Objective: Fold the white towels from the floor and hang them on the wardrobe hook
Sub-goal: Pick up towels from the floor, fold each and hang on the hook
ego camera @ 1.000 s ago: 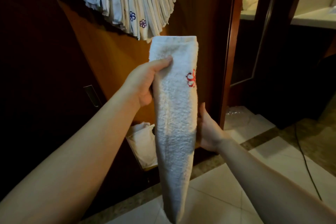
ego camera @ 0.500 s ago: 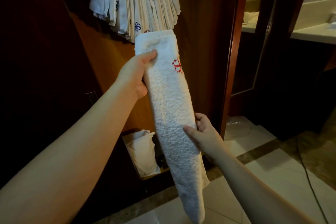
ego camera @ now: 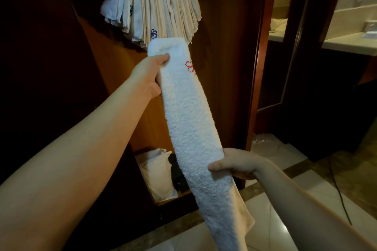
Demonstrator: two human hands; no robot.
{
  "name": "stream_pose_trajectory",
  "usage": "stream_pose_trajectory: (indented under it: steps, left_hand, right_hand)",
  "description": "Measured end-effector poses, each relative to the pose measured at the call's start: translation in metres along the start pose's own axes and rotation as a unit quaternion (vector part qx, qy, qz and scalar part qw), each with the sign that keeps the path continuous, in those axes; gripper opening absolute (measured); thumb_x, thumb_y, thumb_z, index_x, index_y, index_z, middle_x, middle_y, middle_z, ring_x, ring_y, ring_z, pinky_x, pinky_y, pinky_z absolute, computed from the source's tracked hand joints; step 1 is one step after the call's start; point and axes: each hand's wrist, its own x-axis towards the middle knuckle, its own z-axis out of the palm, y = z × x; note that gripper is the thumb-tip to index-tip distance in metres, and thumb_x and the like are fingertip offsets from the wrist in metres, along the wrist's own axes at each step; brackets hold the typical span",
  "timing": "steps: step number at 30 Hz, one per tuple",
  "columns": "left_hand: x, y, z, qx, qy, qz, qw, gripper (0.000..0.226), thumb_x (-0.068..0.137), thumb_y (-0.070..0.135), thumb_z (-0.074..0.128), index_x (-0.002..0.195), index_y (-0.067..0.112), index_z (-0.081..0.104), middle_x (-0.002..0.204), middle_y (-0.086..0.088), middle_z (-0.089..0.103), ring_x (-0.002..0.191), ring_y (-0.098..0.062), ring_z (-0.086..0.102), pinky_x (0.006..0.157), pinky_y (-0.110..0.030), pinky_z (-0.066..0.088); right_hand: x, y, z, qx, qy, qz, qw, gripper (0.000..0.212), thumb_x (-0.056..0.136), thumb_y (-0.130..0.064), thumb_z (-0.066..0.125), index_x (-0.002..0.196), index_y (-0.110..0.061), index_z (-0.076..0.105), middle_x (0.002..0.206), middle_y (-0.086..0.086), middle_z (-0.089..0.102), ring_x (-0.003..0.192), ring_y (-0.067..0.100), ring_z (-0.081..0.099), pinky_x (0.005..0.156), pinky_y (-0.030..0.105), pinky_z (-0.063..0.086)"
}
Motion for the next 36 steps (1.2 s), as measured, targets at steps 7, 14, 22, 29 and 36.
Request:
stream_pose_trajectory:
  steps: [7,14,22,29,36]
  left_hand:
    - [0.018,0.0,0.002,0.042,0.035,-0.016,0.998,0.031,0.087,0.014,0.074,0.113,0.013,0.057,0.083,-0.014,0.077,0.071,-0.032,0.075,0.053,-0.05,0.059]
    - [0.033,-0.014,-0.014,0.07,0.065,-0.08,0.992,0.042,0.083,0.017,0.079,0.116,0.01,0.054,0.102,-0.017,0.073,0.085,-0.036,0.074,0.078,-0.055,0.06]
    - [0.031,-0.067,-0.046,0.102,0.002,-0.13,0.986,0.037,0.104,0.043,0.048,0.11,0.009,0.062,0.095,-0.01,0.075,0.088,-0.025,0.073,0.08,-0.041,0.06]
    - [0.013,-0.123,-0.044,0.082,-0.006,-0.138,0.987,0.05,0.101,0.058,0.045,0.097,0.011,0.063,0.091,-0.011,0.063,0.082,-0.024,0.061,0.09,-0.039,0.047]
    - [-0.082,-0.142,-0.03,0.261,0.052,0.352,0.897,0.032,0.09,0.064,0.049,0.114,0.043,0.048,0.117,0.021,0.05,0.11,0.001,0.051,0.086,-0.009,0.04]
  right_hand:
    - [-0.008,-0.013,0.001,0.034,-0.076,0.018,0.996,0.082,0.057,-0.055,0.092,0.122,-0.015,0.063,0.12,0.0,0.073,0.118,0.02,0.066,0.105,0.034,0.049]
    - [-0.015,-0.024,0.005,0.104,-0.088,-0.032,0.99,0.08,0.063,-0.059,0.088,0.123,-0.011,0.065,0.119,0.005,0.072,0.115,0.022,0.067,0.095,0.034,0.055]
    - [-0.017,-0.062,0.004,0.275,-0.082,-0.135,0.948,0.062,0.06,-0.039,0.096,0.11,-0.007,0.078,0.115,0.017,0.073,0.108,0.03,0.071,0.085,0.039,0.059]
    - [-0.004,-0.103,-0.014,0.367,0.041,-0.205,0.906,0.05,0.087,-0.04,0.067,0.127,-0.01,0.07,0.132,0.014,0.067,0.121,0.03,0.065,0.088,0.04,0.058]
    - [0.006,-0.133,-0.012,0.296,0.199,-0.21,0.91,0.036,0.099,-0.043,0.056,0.123,-0.016,0.06,0.123,0.003,0.072,0.117,0.021,0.067,0.11,0.044,0.045]
